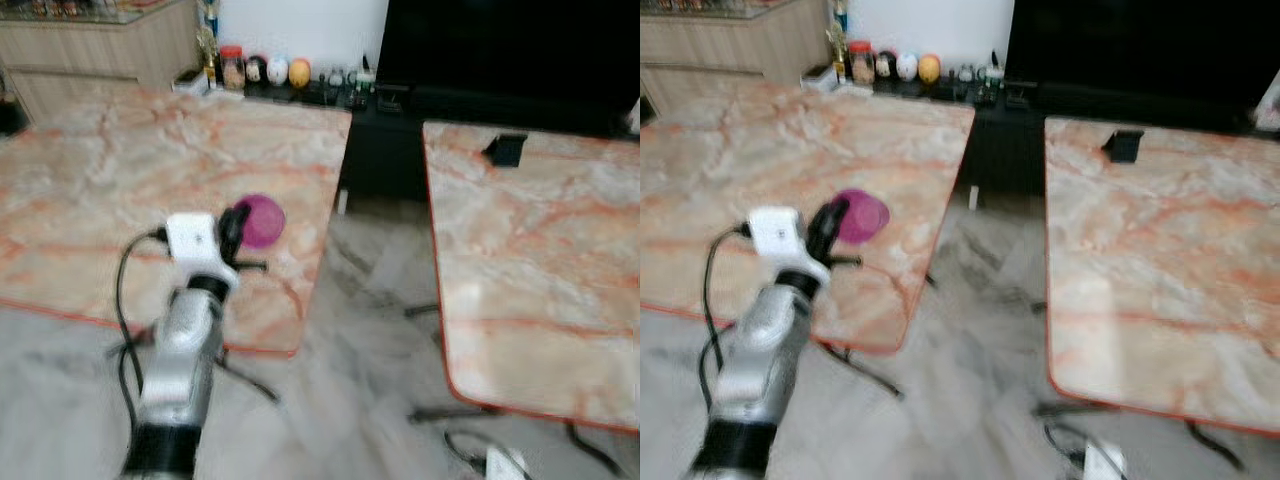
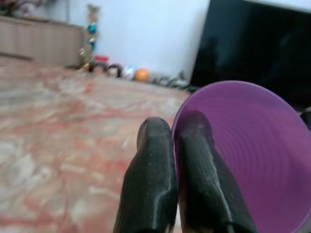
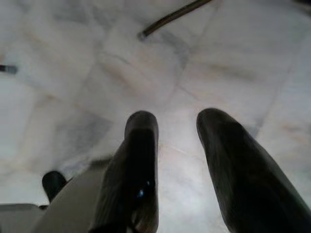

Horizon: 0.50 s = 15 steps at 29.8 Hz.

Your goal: Setting the table

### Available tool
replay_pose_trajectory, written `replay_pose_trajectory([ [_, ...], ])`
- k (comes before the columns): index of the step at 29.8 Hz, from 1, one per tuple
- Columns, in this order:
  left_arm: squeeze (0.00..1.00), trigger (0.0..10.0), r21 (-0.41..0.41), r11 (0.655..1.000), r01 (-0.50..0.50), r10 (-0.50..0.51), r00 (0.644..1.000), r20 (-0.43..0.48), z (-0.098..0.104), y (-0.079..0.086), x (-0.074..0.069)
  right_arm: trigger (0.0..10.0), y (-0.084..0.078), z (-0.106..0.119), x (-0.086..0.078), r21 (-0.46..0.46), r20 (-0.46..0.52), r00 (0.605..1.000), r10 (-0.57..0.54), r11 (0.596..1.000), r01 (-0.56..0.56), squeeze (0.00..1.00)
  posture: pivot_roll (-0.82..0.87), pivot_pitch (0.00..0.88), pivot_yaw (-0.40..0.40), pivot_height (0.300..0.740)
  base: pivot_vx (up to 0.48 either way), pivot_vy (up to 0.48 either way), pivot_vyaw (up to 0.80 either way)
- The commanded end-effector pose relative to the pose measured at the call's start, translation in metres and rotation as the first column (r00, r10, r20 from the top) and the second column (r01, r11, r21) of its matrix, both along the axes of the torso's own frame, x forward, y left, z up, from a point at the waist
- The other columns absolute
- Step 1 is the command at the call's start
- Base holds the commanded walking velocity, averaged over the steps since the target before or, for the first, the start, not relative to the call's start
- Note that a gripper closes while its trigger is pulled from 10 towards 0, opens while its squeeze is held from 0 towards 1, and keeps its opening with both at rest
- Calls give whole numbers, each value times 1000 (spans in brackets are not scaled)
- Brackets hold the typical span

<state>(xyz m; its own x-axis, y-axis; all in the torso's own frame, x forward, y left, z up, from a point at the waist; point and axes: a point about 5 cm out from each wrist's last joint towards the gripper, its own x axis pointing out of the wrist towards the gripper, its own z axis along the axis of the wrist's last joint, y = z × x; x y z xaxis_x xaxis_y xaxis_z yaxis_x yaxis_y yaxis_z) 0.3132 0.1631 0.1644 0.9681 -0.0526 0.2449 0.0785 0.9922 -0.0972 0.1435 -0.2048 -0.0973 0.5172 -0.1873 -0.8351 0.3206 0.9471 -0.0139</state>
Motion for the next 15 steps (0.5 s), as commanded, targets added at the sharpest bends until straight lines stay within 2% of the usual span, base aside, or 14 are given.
replay_pose_trajectory([
  [1,0,10000,-12,999,32,-32,999,24,6,-9,2,10000,-7,1,-2,-16,-3,1000,-9,1000,9,0,25,0,-33,740,0,-480,0],
  [8,0,10000,-14,999,35,-35,999,20,4,-10,2,10000,-7,0,-3,-18,-6,1000,-5,1000,5,0,22,0,-33,740,0,-480,0],
  [15,0,10000,-2,1000,27,-27,999,26,7,-3,4,10000,-8,1,-2,-20,-4,1000,-6,1000,6,0,25,0,-36,740,0,-480,0],
])
